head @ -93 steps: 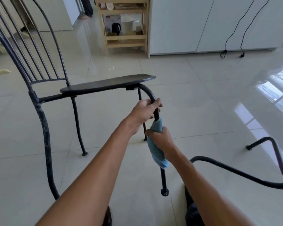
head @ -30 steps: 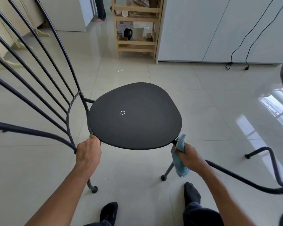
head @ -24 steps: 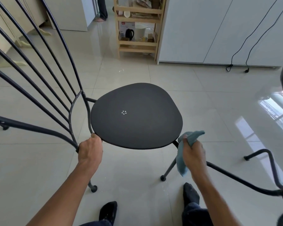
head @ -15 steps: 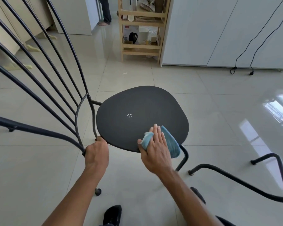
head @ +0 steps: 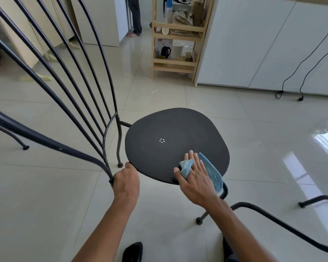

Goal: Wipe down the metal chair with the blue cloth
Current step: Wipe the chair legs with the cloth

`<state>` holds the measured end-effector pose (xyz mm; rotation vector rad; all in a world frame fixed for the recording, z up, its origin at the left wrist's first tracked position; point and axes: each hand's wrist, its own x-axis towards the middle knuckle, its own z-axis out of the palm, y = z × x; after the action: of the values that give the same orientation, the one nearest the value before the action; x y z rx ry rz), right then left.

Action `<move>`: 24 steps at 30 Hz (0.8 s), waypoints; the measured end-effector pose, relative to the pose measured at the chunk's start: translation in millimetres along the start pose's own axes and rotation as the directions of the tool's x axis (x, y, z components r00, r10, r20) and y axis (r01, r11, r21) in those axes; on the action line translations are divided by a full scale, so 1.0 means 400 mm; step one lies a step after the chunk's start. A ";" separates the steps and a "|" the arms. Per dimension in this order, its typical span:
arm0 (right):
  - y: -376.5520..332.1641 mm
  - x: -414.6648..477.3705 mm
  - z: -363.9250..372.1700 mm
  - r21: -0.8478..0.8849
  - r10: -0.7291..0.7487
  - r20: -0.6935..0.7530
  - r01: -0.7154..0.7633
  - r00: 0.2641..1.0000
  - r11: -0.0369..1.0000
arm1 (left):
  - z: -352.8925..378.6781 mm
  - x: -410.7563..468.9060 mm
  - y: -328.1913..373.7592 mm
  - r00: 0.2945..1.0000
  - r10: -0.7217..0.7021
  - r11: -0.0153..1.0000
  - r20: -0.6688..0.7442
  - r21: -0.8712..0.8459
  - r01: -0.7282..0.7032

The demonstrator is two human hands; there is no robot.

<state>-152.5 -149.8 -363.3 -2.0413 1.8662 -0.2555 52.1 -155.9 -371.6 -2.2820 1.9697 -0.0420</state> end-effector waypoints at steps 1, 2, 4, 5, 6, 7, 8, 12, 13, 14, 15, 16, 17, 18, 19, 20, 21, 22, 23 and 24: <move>-0.020 0.010 0.010 -0.014 -0.050 0.028 0.050 0.998 0.999 | 0.002 0.000 -0.002 1.000 0.004 1.000 0.000 0.011 -0.004; -0.037 0.032 0.014 -0.012 -0.087 0.056 0.088 0.995 0.996 | 0.004 0.002 -0.004 1.000 0.010 1.000 -0.007 0.024 -0.010; -0.060 0.086 0.008 0.024 -0.129 0.097 0.127 0.987 0.992 | 0.006 0.004 -0.007 1.000 0.024 0.999 -0.002 0.044 -0.024; -0.064 0.111 0.002 0.037 -0.135 0.085 0.132 0.987 0.991 | 0.005 0.004 -0.010 1.000 0.026 0.998 0.008 0.049 -0.026; -0.062 0.130 -0.001 0.028 -0.128 0.039 0.127 0.991 0.991 | 0.005 0.005 -0.011 1.000 0.028 0.999 0.007 0.041 -0.028; -0.057 0.136 -0.001 -0.007 -0.104 -0.036 0.104 0.994 0.995 | 0.004 0.006 -0.012 1.000 0.031 0.999 0.006 0.036 -0.031; -0.047 0.131 0.001 -0.050 -0.056 -0.122 0.050 0.991 0.997 | 0.004 0.007 -0.012 0.999 0.033 0.999 0.009 0.035 -0.033; 0.003 0.068 0.019 -0.098 0.052 -0.217 -0.075 0.975 0.992 | 0.012 0.002 -0.009 0.999 0.041 0.999 -0.005 0.004 -0.041; 0.012 0.065 0.019 -0.090 0.044 -0.187 -0.062 0.981 0.994 | 0.010 -0.006 -0.008 0.998 0.064 0.998 -0.023 -0.001 -0.064; 0.016 0.067 0.017 -0.073 0.041 -0.161 -0.053 0.986 0.996 | 0.008 -0.019 -0.010 0.995 0.089 0.996 -0.049 -0.003 -0.090; 0.016 0.069 0.010 -0.058 0.042 -0.133 -0.050 0.990 0.997 | 0.006 -0.033 -0.012 0.990 0.113 0.993 -0.079 -0.024 -0.115; 0.015 0.068 0.005 -0.046 0.042 -0.110 -0.047 0.993 0.998 | 0.007 -0.050 -0.020 0.986 0.136 0.987 -0.101 -0.077 -0.144; 0.011 0.063 0.000 -0.035 0.037 -0.101 -0.041 0.994 0.999 | 0.002 -0.068 -0.033 0.979 0.163 0.972 -0.124 -0.151 -0.181; 0.011 0.056 -0.003 -0.025 0.028 -0.105 -0.031 0.994 0.999 | -0.009 -0.084 -0.047 0.973 0.183 0.946 -0.141 -0.245 -0.213; 0.007 0.047 -0.008 -0.019 0.016 -0.109 -0.018 0.994 1.000 | -0.026 -0.100 -0.068 0.969 0.187 0.909 -0.158 -0.346 -0.232; 0.005 0.039 -0.015 -0.013 0.008 -0.109 -0.009 0.994 1.000 | -0.050 -0.118 -0.093 0.969 0.166 0.876 -0.182 -0.424 -0.229; 0.003 0.033 -0.022 -0.001 0.005 -0.104 -0.005 0.995 1.000 | -0.077 -0.135 -0.122 0.972 0.113 0.866 -0.208 -0.459 -0.199; -0.003 0.028 -0.027 0.025 0.007 -0.100 -0.005 0.995 1.000 | -0.105 -0.150 -0.155 0.975 0.033 0.862 -0.220 -0.487 -0.139; -0.007 0.024 -0.034 0.054 0.020 -0.090 -0.015 0.996 0.998 | -0.130 -0.157 -0.186 0.973 -0.067 0.851 -0.220 -0.522 -0.059; -0.012 0.018 -0.039 0.074 0.035 -0.080 -0.029 0.996 0.997 | -0.151 -0.158 -0.218 0.966 -0.162 0.824 -0.203 -0.566 0.019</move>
<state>-152.9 -158.9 -347.8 -1.9784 1.9061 -0.3981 122.1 -85.9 -298.1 -2.8546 2.2190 0.3080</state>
